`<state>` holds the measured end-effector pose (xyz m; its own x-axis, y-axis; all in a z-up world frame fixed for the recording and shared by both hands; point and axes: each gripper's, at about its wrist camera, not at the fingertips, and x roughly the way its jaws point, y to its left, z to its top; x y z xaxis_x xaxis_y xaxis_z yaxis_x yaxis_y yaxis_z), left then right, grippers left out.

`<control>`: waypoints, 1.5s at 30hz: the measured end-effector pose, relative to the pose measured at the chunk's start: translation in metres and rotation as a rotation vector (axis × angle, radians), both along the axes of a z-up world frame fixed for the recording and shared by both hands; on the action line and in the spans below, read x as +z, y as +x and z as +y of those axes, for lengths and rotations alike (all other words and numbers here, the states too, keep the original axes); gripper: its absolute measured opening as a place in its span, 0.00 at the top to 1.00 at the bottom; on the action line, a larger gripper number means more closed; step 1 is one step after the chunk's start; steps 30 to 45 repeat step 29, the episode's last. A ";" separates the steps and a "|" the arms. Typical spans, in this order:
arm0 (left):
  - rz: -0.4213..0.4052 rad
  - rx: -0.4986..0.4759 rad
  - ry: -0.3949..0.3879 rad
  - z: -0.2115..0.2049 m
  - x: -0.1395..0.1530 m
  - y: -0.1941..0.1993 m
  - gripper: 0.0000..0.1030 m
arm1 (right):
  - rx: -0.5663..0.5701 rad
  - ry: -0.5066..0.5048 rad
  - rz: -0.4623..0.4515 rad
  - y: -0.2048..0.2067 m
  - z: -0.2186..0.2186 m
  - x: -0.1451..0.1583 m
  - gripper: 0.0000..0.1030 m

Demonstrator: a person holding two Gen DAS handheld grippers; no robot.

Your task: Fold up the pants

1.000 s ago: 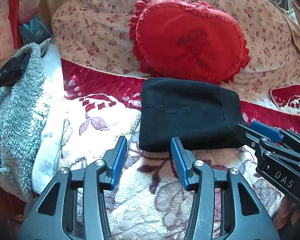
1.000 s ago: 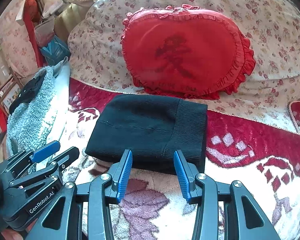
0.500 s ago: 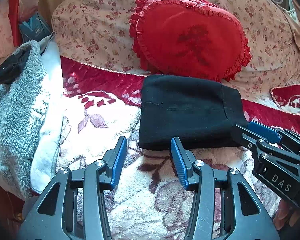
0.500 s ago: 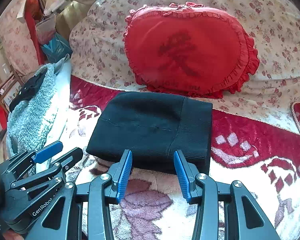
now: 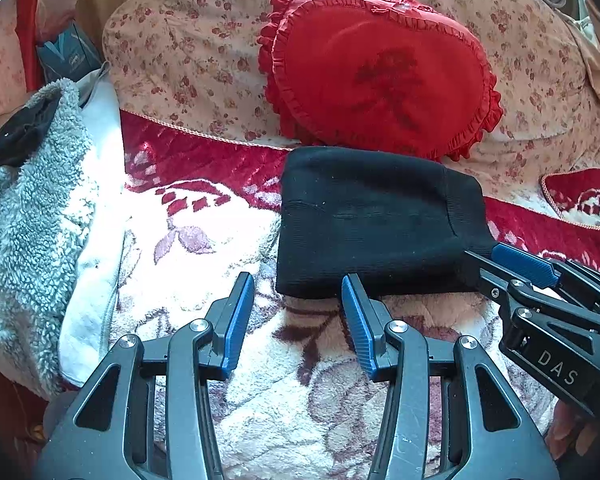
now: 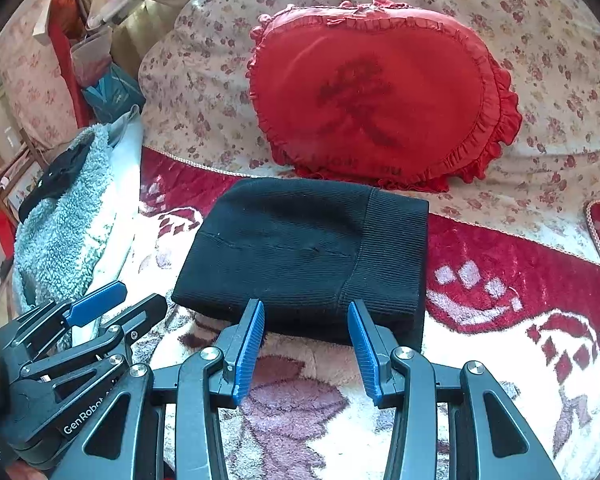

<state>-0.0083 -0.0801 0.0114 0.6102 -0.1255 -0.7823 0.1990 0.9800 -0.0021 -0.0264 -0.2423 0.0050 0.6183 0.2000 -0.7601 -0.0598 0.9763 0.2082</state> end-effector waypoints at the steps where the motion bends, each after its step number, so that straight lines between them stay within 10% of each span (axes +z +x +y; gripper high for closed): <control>1: 0.000 0.000 -0.001 0.000 0.000 0.000 0.56 | 0.001 -0.001 0.001 0.000 0.000 -0.001 0.59; 45: -0.016 0.019 -0.016 0.007 0.005 -0.002 0.56 | 0.009 -0.004 0.007 -0.004 0.010 -0.001 0.59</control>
